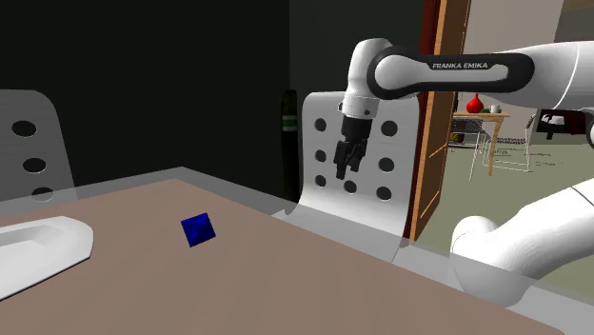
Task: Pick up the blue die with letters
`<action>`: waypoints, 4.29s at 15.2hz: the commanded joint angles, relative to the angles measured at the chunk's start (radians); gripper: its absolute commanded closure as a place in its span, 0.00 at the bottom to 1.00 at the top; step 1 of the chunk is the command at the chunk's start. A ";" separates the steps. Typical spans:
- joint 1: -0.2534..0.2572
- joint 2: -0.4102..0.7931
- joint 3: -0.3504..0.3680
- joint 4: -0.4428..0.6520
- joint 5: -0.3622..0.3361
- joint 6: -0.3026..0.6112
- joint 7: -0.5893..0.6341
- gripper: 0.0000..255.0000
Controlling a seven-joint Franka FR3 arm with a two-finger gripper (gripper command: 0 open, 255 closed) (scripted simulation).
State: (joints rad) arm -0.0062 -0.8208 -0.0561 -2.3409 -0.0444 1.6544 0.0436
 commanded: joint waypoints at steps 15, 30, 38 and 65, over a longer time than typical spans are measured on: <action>0.061 0.235 0.312 0.237 0.149 -0.048 0.376 0.00; 0.098 0.751 0.645 0.781 0.055 -0.146 0.839 0.00; 0.163 0.929 0.705 0.919 -0.040 -0.154 0.971 0.00; 0.200 1.002 0.717 1.121 -0.088 -0.297 0.994 1.00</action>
State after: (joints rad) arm 0.1881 0.1701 0.6596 -1.2492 -0.1245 1.3778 1.0347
